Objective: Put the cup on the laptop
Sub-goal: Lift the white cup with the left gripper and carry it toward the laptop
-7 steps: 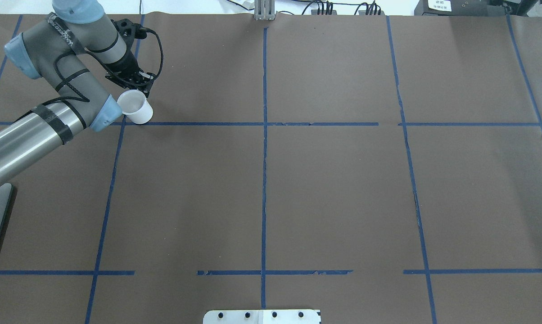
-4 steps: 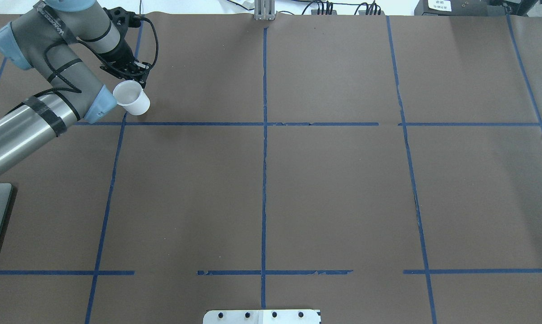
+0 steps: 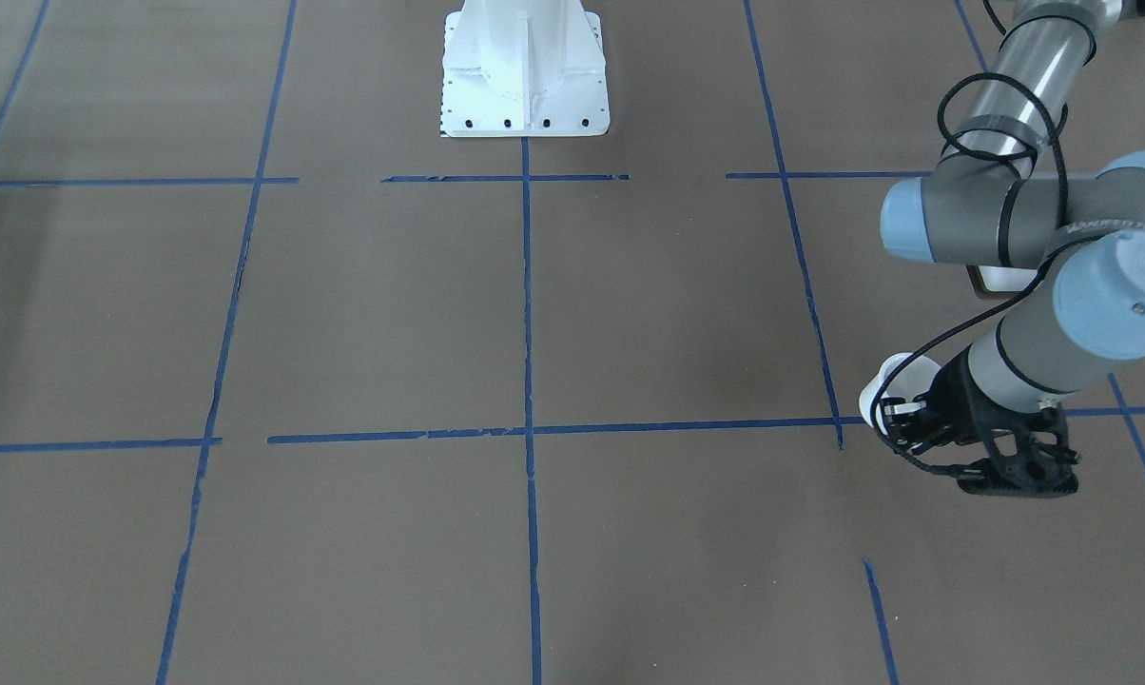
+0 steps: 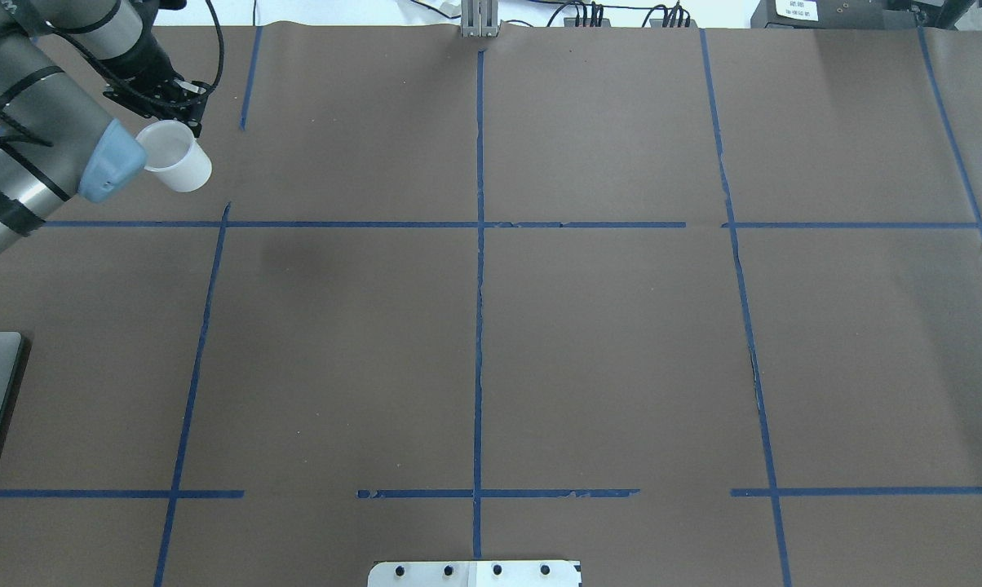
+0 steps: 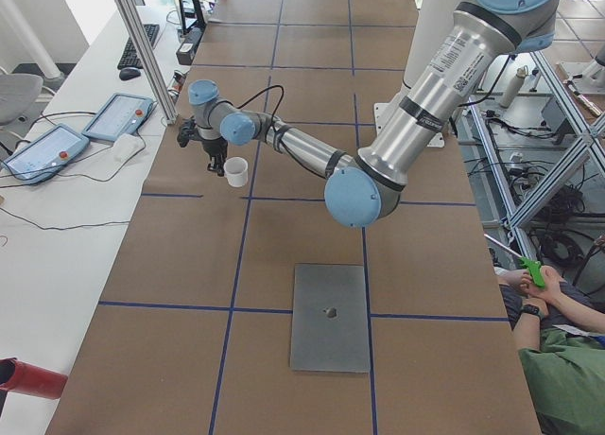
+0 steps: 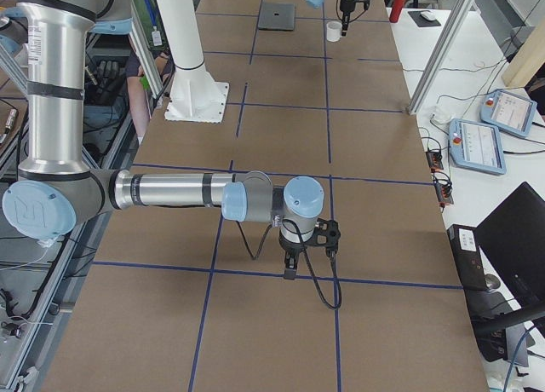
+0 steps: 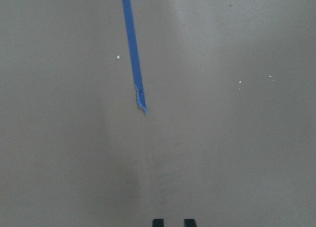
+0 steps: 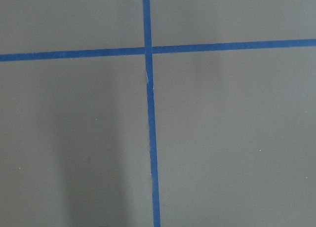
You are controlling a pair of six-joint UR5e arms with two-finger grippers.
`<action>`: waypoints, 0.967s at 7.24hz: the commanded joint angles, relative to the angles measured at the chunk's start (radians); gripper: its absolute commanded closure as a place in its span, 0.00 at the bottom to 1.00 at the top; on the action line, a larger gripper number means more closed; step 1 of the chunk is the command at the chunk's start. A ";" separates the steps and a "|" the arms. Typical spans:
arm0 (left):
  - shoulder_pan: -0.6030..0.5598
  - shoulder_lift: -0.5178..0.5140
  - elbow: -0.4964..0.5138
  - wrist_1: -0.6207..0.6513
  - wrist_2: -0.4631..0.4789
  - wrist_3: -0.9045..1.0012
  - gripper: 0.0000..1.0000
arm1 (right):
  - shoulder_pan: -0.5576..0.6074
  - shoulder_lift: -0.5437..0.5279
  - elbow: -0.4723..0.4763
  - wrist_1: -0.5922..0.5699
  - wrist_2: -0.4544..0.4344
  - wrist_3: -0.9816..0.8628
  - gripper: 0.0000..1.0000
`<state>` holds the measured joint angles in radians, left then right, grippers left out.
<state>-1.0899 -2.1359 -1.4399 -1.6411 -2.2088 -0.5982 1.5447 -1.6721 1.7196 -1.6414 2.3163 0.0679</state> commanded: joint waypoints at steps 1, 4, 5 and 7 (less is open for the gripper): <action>-0.076 0.181 -0.175 0.063 0.000 0.030 1.00 | 0.000 0.000 0.000 0.000 0.000 0.000 0.00; -0.148 0.478 -0.302 0.028 -0.005 0.138 1.00 | 0.000 0.000 0.000 0.000 0.000 0.000 0.00; -0.166 0.595 -0.330 -0.062 -0.006 0.162 1.00 | 0.000 0.000 0.000 0.000 0.000 0.000 0.00; -0.176 0.807 -0.349 -0.260 -0.059 0.160 1.00 | 0.000 0.000 0.000 0.000 0.000 0.000 0.00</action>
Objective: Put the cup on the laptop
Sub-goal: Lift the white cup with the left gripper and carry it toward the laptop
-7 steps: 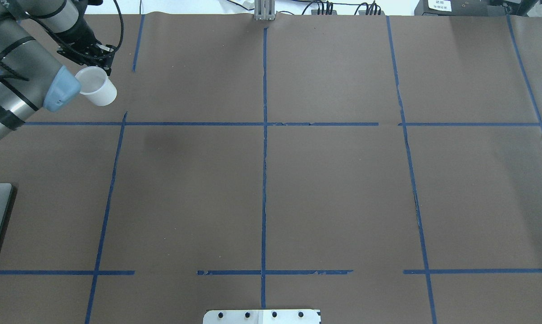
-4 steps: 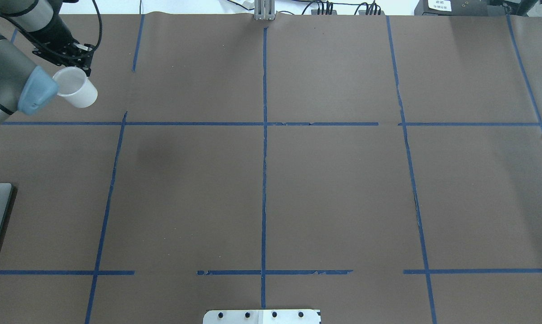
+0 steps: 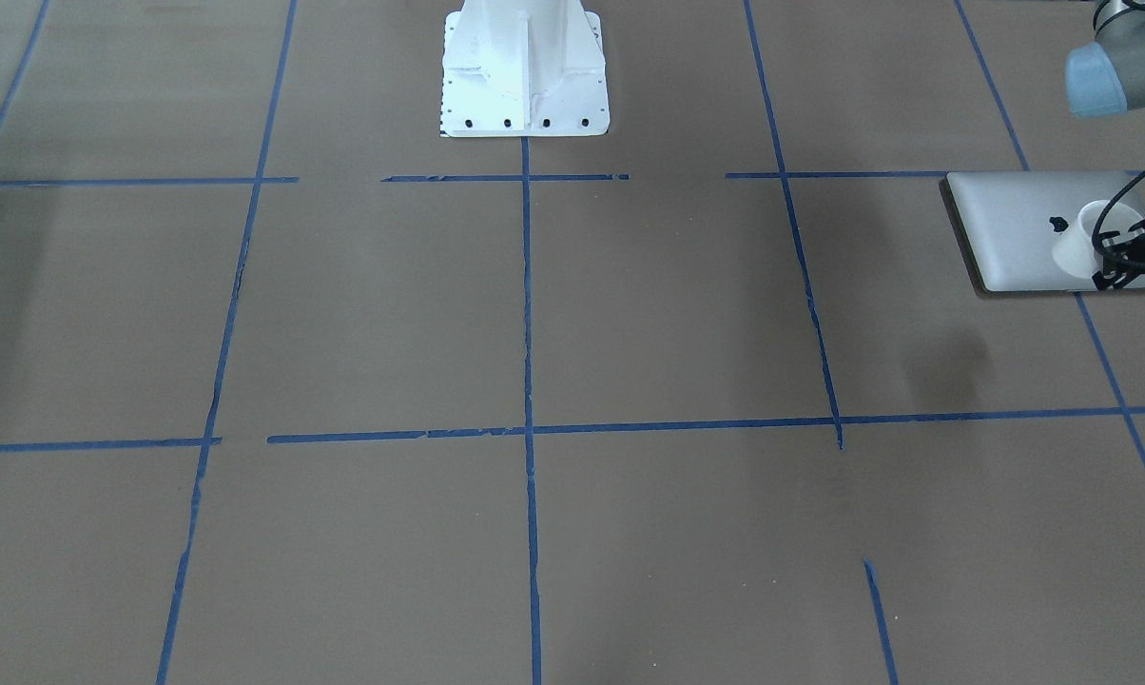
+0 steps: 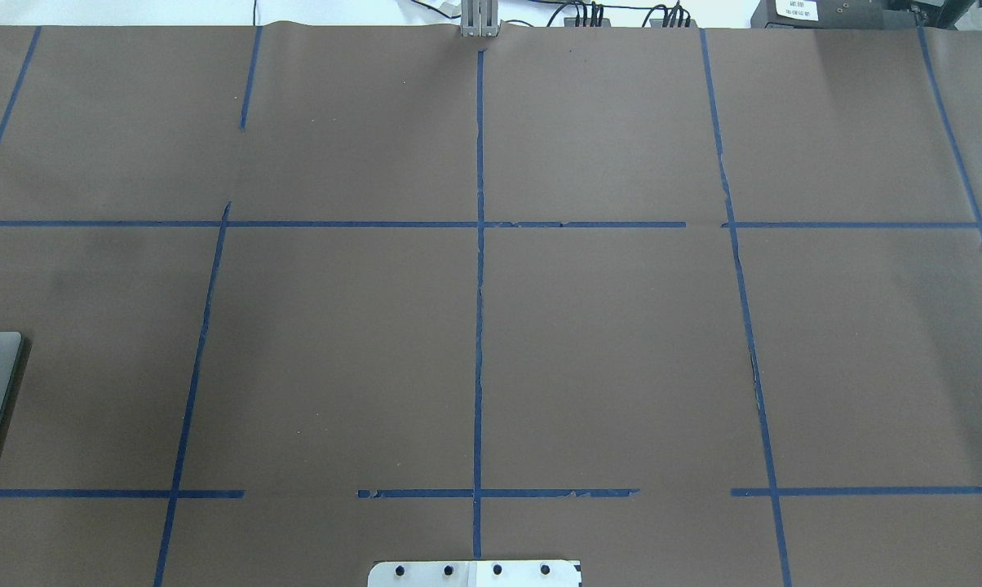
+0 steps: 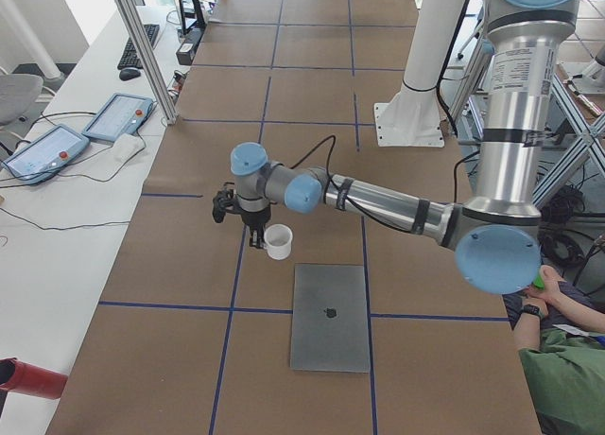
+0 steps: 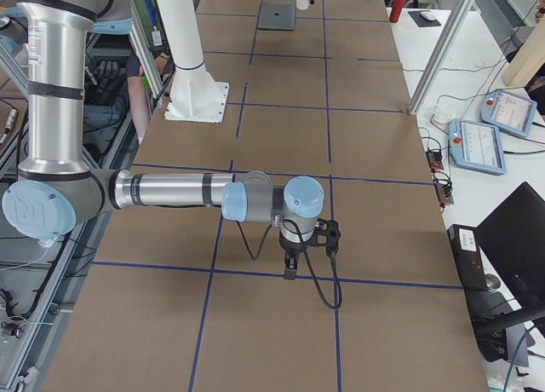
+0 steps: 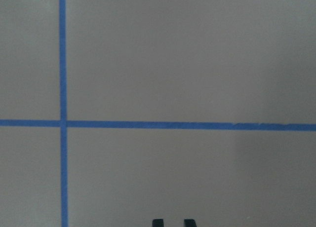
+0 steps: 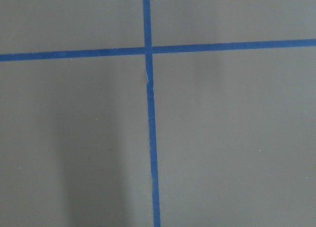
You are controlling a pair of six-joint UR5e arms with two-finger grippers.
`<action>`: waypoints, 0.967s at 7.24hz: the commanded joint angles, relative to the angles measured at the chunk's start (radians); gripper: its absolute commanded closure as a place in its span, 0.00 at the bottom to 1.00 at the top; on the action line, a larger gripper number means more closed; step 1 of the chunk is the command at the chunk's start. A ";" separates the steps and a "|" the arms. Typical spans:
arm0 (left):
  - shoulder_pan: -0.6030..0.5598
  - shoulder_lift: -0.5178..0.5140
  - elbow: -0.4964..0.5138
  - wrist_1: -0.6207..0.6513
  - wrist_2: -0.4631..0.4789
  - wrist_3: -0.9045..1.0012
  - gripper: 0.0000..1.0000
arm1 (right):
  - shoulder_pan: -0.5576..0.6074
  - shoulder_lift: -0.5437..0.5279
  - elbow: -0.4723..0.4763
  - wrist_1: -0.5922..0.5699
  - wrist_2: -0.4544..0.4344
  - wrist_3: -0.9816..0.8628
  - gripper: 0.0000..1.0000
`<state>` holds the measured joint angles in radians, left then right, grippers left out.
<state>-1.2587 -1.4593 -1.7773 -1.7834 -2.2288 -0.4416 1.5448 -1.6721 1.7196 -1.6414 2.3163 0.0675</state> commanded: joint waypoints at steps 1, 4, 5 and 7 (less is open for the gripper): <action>-0.007 0.179 0.010 -0.202 -0.070 -0.008 1.00 | 0.000 0.000 0.000 0.000 0.000 0.000 0.00; -0.005 0.215 0.183 -0.469 -0.071 -0.073 1.00 | 0.000 0.000 0.000 0.000 0.000 0.000 0.00; -0.004 0.211 0.258 -0.579 -0.071 -0.116 1.00 | 0.000 0.000 0.000 0.000 0.000 0.000 0.00; -0.002 0.208 0.263 -0.616 -0.071 -0.177 1.00 | 0.000 0.000 0.000 0.000 0.000 0.000 0.00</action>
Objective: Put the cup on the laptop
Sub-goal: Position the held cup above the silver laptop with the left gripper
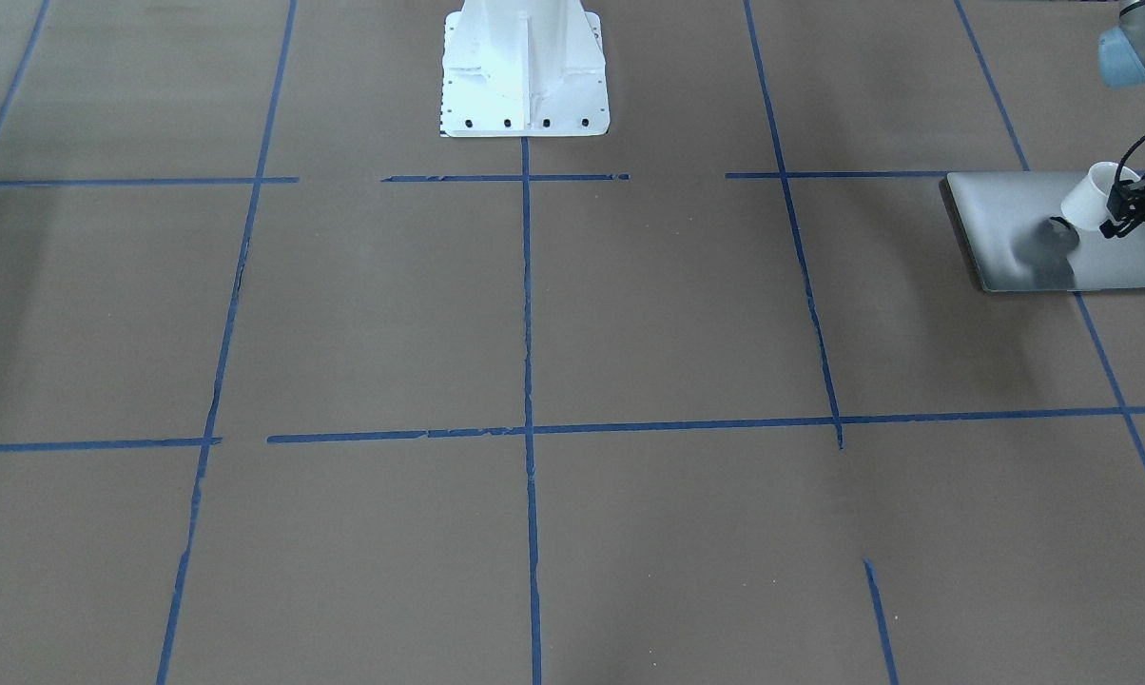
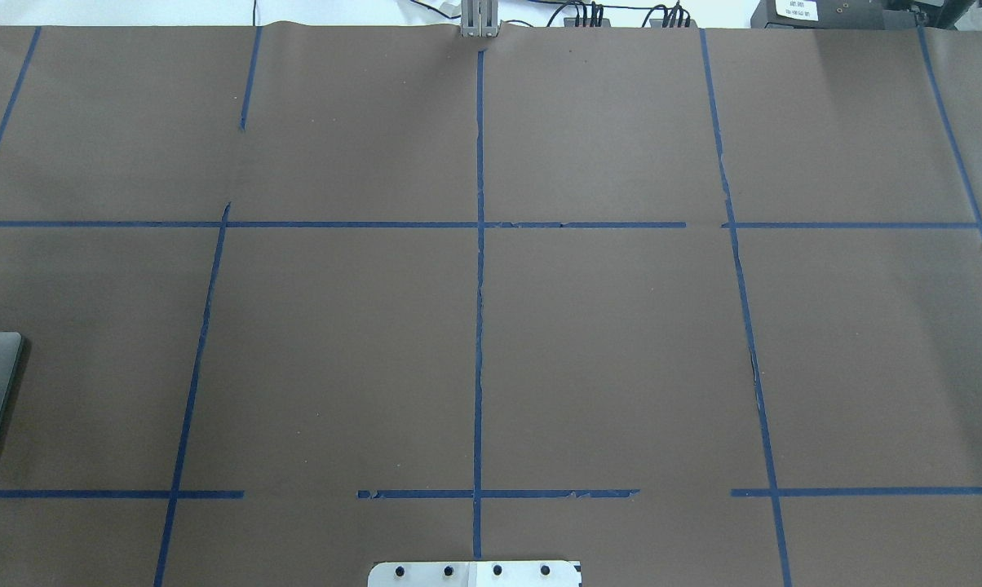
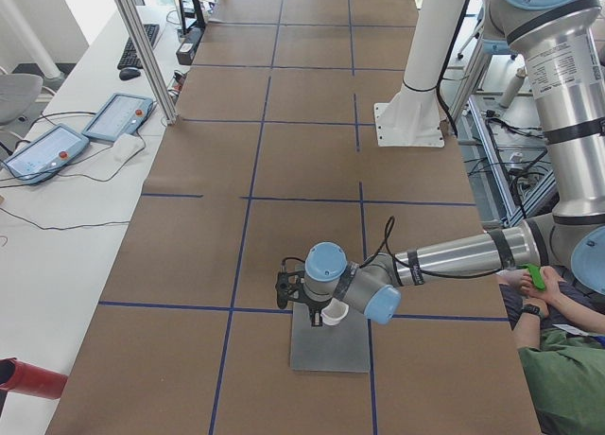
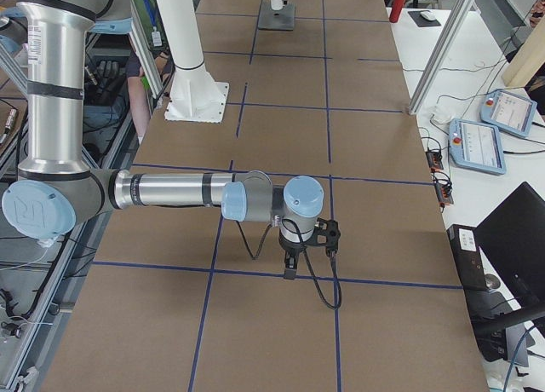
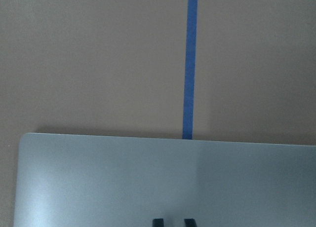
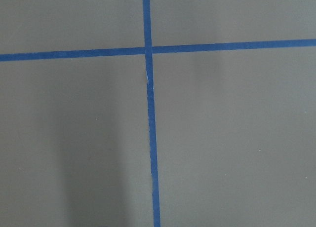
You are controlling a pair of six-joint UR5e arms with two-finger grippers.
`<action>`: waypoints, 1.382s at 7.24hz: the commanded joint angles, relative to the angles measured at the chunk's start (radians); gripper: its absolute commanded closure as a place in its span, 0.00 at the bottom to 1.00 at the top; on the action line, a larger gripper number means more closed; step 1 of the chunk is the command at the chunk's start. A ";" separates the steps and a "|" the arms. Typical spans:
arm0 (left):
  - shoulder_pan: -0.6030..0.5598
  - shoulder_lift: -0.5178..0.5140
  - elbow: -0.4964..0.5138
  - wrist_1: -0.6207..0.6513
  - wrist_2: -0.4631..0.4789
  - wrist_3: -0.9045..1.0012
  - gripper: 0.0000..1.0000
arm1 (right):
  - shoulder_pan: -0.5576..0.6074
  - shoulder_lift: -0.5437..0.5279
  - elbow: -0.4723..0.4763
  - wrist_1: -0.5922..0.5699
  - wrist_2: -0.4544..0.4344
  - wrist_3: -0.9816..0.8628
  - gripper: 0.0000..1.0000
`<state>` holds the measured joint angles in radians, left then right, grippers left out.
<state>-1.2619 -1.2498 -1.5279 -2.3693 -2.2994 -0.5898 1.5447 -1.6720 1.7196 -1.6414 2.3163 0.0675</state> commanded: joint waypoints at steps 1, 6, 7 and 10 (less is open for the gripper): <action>0.004 -0.006 0.014 -0.030 0.003 -0.031 1.00 | 0.000 0.000 0.000 0.000 0.000 0.000 0.00; 0.010 -0.028 0.014 -0.024 0.006 -0.058 1.00 | 0.000 0.000 0.000 0.000 0.000 0.000 0.00; 0.012 -0.028 0.014 -0.025 0.008 -0.058 1.00 | 0.000 0.000 0.000 0.000 0.000 0.002 0.00; 0.036 -0.030 0.015 -0.025 0.009 -0.070 1.00 | 0.000 0.000 0.000 0.000 0.000 0.000 0.00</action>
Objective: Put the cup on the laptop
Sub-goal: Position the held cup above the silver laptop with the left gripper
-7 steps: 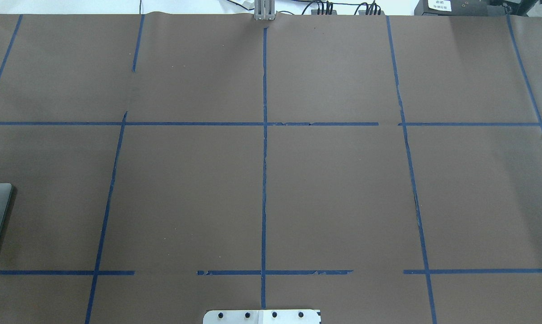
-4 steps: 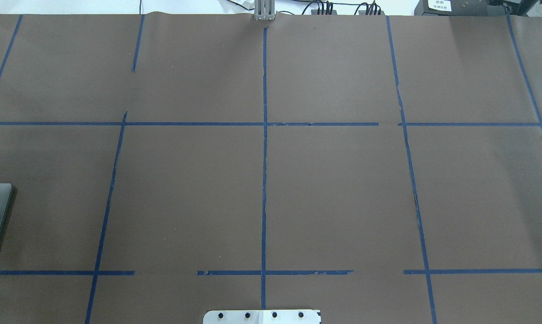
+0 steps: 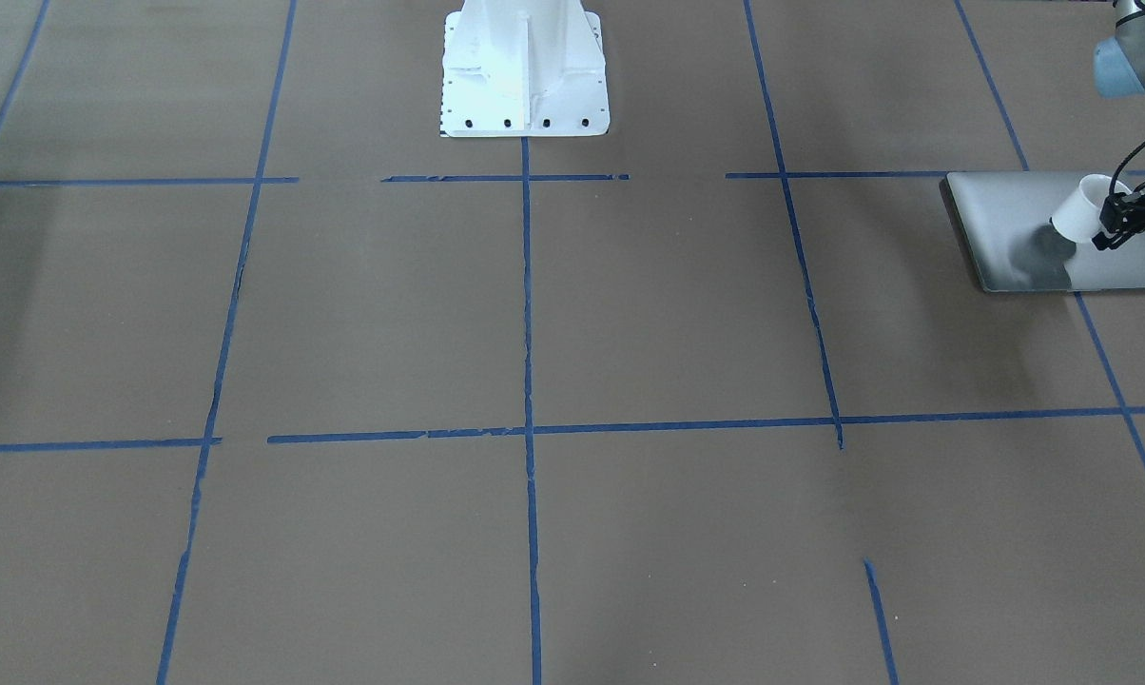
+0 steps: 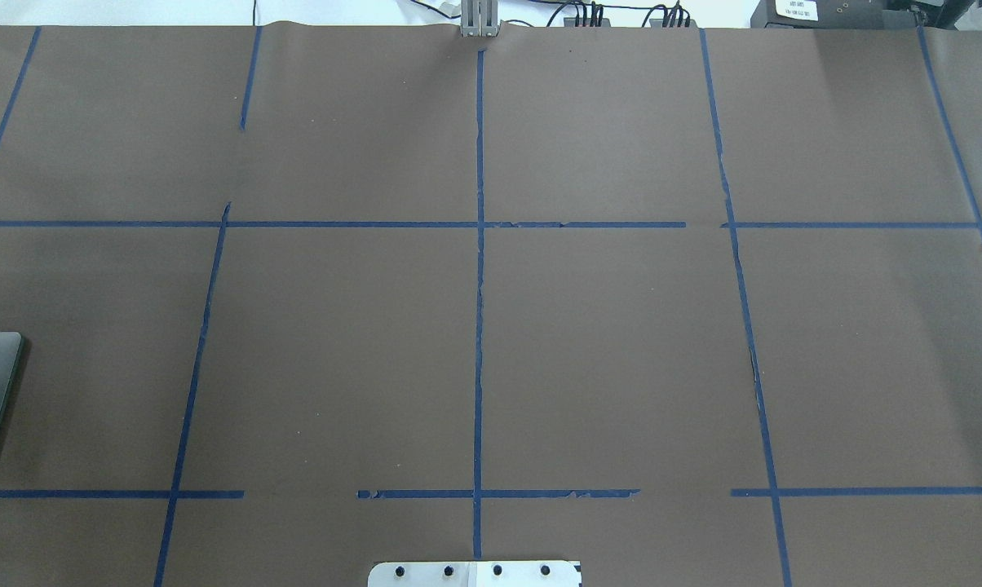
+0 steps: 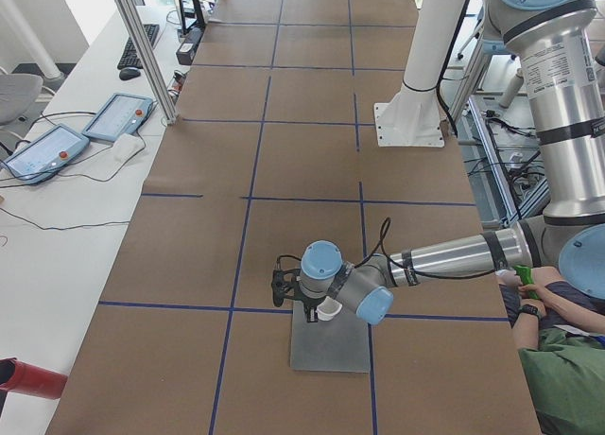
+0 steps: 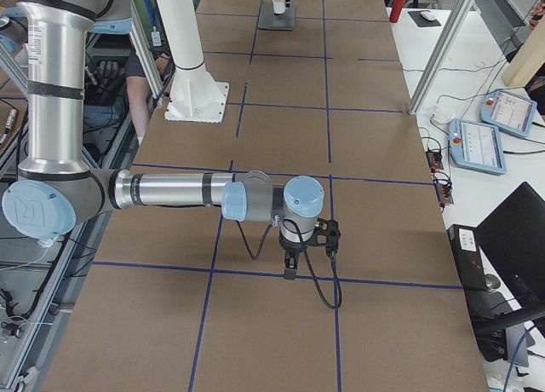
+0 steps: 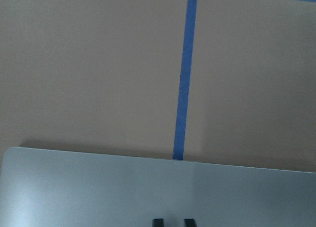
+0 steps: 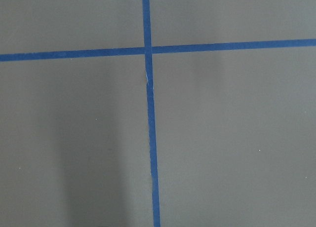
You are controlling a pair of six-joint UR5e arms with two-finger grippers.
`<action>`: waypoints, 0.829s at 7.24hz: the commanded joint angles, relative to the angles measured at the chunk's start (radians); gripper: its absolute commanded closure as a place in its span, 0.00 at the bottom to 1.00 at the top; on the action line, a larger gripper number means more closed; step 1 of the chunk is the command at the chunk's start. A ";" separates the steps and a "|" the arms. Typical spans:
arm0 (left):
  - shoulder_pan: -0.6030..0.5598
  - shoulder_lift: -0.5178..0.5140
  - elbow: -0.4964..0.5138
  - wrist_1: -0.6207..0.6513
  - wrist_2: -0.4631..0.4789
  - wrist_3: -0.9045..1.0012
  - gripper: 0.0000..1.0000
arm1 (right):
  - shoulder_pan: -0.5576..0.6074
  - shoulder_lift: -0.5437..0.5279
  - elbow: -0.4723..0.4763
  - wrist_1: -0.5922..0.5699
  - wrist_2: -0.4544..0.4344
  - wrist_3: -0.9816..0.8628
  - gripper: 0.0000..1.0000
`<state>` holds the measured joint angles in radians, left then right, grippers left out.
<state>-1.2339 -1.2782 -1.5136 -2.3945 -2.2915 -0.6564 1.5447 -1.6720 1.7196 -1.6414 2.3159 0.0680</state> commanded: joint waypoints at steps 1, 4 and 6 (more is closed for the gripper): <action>0.011 -0.001 0.009 0.000 0.001 -0.003 1.00 | 0.000 0.000 0.000 0.000 0.000 -0.001 0.00; 0.014 -0.009 0.021 -0.002 0.000 0.003 0.97 | 0.000 0.000 0.000 0.000 0.000 -0.001 0.00; 0.016 -0.018 0.021 -0.002 0.000 0.011 0.50 | 0.000 0.000 0.000 0.000 0.000 -0.001 0.00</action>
<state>-1.2190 -1.2887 -1.4933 -2.3960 -2.2908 -0.6511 1.5447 -1.6720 1.7196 -1.6414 2.3163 0.0675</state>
